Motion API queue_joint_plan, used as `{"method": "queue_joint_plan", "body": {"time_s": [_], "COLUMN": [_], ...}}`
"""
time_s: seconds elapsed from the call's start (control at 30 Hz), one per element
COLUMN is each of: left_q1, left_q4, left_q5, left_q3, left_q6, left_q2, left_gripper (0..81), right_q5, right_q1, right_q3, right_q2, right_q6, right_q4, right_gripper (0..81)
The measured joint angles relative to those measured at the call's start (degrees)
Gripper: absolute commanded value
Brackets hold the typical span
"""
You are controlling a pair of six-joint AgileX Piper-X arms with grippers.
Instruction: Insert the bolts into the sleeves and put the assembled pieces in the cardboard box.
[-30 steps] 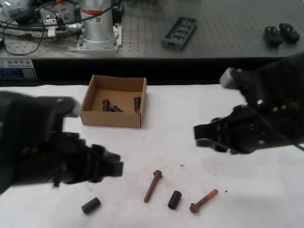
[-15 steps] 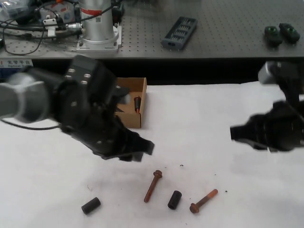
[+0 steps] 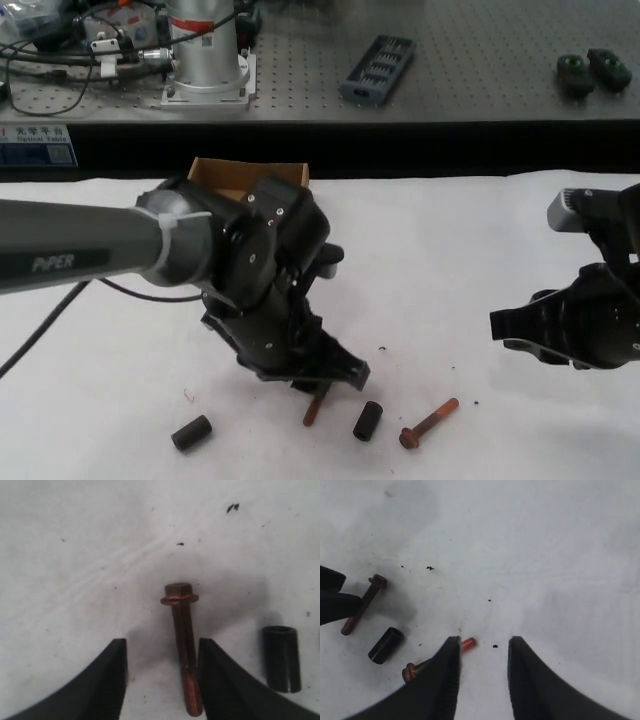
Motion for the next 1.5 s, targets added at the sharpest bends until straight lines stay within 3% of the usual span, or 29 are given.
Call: {"method": "queue_joint_plan", "body": {"time_s": [0.57, 0.8, 1.0, 1.23, 1.37, 1.5], "left_q1": [-0.1, -3.7, -4.3, -4.6, -4.6, -4.6], "left_q4": [0.0, 0.4, 0.4, 1.6, 1.9, 1.9], "left_q5": [-0.6, -1.3, -2.7, -5.7, -6.7, -6.1], "left_q3": [-3.0, -2.9, -3.1, -4.0, -4.5, -4.5], "left_q6": [0.0, 0.0, 0.0, 0.9, 0.9, 1.1], "left_q2": [1.1, 1.8, 4.2, 4.8, 5.0, 4.7], "left_gripper": [33.6, 33.0, 20.7, 18.1, 0.1, 0.3], "right_q5": [0.0, 0.0, 0.0, -1.7, -1.9, -2.0], "right_q1": [0.0, 0.0, 0.0, 0.0, 0.0, 0.0], "right_q3": [0.0, 0.0, 0.0, 0.0, 0.0, 0.0], "right_q2": [0.0, 0.0, 0.0, 0.0, 0.0, 0.0], "right_q6": [0.8, 0.8, 0.8, 0.8, 0.8, 0.8], "right_q4": [-2.3, -2.3, -2.3, -2.3, -2.3, -2.3], "right_gripper": [25.1, 25.1, 25.1, 25.1, 25.1, 25.1]}}
